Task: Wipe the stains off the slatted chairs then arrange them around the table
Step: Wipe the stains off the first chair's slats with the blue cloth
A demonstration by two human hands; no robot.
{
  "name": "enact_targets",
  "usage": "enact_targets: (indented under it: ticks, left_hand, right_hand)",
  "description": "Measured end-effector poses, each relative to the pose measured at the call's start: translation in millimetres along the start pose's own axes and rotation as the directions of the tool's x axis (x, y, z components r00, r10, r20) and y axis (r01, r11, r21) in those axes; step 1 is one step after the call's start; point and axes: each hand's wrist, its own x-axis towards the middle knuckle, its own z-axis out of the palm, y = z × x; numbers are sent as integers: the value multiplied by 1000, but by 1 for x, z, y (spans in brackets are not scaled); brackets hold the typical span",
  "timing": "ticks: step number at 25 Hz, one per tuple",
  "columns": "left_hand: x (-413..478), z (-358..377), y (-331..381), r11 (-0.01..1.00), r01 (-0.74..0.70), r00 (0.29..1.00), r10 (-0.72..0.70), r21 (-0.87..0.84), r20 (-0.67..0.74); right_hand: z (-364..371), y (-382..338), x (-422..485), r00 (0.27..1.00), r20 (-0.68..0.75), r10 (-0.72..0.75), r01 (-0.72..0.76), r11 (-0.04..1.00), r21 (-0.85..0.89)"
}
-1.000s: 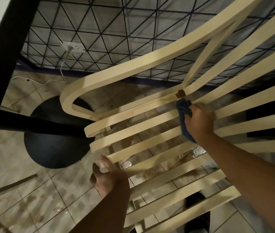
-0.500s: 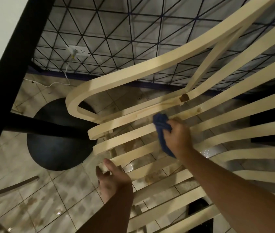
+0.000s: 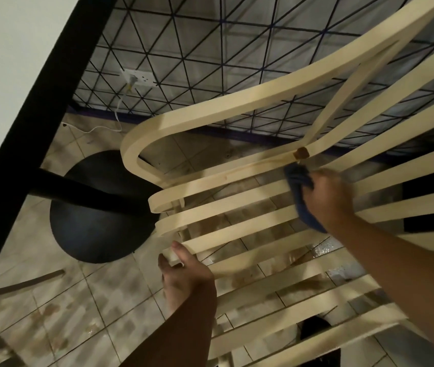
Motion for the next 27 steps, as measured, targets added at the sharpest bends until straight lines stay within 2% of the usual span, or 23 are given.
enact_targets:
  ticks: [2, 4, 7, 9, 11, 14, 15, 18, 22, 24, 27]
  left_hand:
    - [1, 0, -3, 999, -29, 999, 28, 37, 31]
    - [2, 0, -6, 998, -11, 1000, 10, 59, 9]
    - [3, 4, -5, 999, -17, 1000, 18, 29, -18]
    - [1, 2, -6, 999, -36, 999, 36, 4, -7]
    - [2, 0, -9, 1000, -29, 1000, 29, -12, -10]
    - [1, 3, -5, 1000, -12, 1000, 11, -20, -23]
    - [0, 3, -5, 1000, -7, 999, 7, -20, -33]
    - [1, 2, -5, 1000, 4, 999, -4, -2, -38]
    - [0, 4, -4, 1000, 12, 997, -14, -20, -82]
    - [-2, 4, -3, 999, 14, 997, -16, -33, -75]
    - [-3, 2, -3, 999, 0, 998, -2, -36, -67]
  right_hand:
    - [-11, 17, 11, 998, -38, 53, -57, 994, -94]
    - [-7, 14, 12, 992, -81, 100, -107, 990, -93]
    - [6, -7, 8, 952, -117, 281, -272, 958, 90]
    - [13, -24, 1, 943, -56, 329, -305, 917, 258]
    - [15, -49, -13, 952, 25, 307, -288, 858, 425]
    - [21, -96, -41, 967, 139, 214, -254, 846, 469]
    - [26, -112, -49, 973, 169, 156, -217, 866, 450]
    - [34, -149, -68, 982, 164, -91, 41, 956, 289]
    - [31, -137, -59, 960, 126, -251, 206, 934, 293]
    - [27, -107, -53, 962, 124, -242, 199, 938, 284]
    - [6, -43, -30, 994, 100, -48, 33, 990, 141]
